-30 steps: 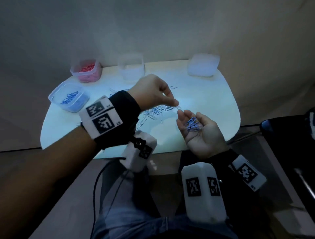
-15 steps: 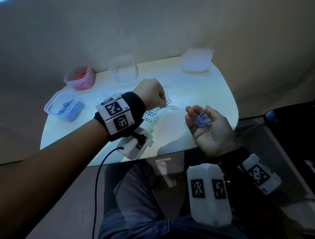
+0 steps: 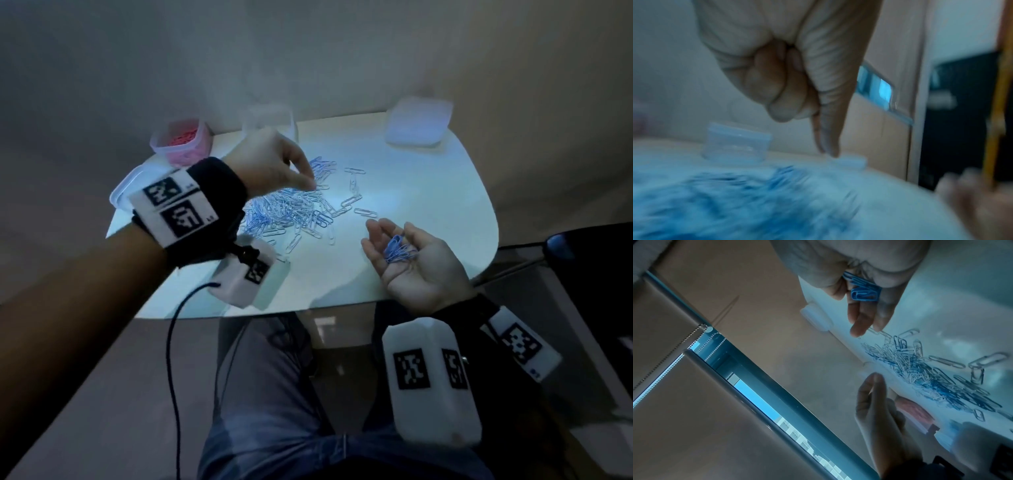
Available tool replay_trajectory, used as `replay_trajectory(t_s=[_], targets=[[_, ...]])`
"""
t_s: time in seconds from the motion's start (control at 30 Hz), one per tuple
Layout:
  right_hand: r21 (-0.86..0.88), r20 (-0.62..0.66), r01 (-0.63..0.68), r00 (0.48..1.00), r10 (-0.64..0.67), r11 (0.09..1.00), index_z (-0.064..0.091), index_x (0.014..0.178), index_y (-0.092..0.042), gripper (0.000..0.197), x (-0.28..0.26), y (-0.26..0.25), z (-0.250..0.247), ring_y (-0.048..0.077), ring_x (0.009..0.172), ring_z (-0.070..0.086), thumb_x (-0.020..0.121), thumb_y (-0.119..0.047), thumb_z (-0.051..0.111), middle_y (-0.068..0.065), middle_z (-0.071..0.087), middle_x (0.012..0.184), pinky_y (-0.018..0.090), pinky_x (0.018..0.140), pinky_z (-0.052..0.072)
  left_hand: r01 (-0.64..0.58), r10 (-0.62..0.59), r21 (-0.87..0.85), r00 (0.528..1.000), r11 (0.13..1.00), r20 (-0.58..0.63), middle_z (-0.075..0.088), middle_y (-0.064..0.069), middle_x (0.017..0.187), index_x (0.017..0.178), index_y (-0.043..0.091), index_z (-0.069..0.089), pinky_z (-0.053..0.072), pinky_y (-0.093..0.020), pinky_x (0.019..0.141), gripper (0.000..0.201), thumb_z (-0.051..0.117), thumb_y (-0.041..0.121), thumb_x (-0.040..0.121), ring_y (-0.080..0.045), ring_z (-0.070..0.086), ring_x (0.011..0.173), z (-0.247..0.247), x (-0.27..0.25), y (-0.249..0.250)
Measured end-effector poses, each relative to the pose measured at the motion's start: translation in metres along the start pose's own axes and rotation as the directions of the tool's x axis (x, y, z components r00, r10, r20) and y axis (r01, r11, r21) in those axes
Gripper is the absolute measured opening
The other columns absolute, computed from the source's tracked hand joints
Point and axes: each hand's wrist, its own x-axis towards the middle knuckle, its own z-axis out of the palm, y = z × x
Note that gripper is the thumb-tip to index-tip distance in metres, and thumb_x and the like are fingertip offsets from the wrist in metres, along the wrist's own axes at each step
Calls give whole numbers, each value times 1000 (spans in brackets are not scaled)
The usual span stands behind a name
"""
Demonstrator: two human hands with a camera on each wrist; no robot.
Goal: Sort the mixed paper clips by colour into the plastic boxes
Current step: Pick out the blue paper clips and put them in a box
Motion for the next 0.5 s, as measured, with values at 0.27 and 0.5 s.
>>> replay_trajectory(t_s=[0.27, 0.5], targets=[[-24, -88, 26, 996, -28, 999, 49, 72, -4, 37, -2, -5, 0, 7, 53, 39, 100, -23, 35, 8, 50, 59, 9, 39, 43, -147, 106, 321, 984, 936, 140, 39, 12, 55, 95, 15, 73, 32, -23, 62, 25, 71, 35, 80, 0, 34, 53, 34, 12, -12], [-45, -85, 26, 996, -29, 999, 48, 72, -5, 37, 1, -2, 2, 7, 58, 35, 100, -24, 33, 7, 48, 59, 10, 38, 42, -196, 160, 287, 976, 938, 145, 40, 8, 53, 100, 13, 73, 31, -24, 56, 21, 70, 24, 82, -2, 36, 51, 27, 15, -25]])
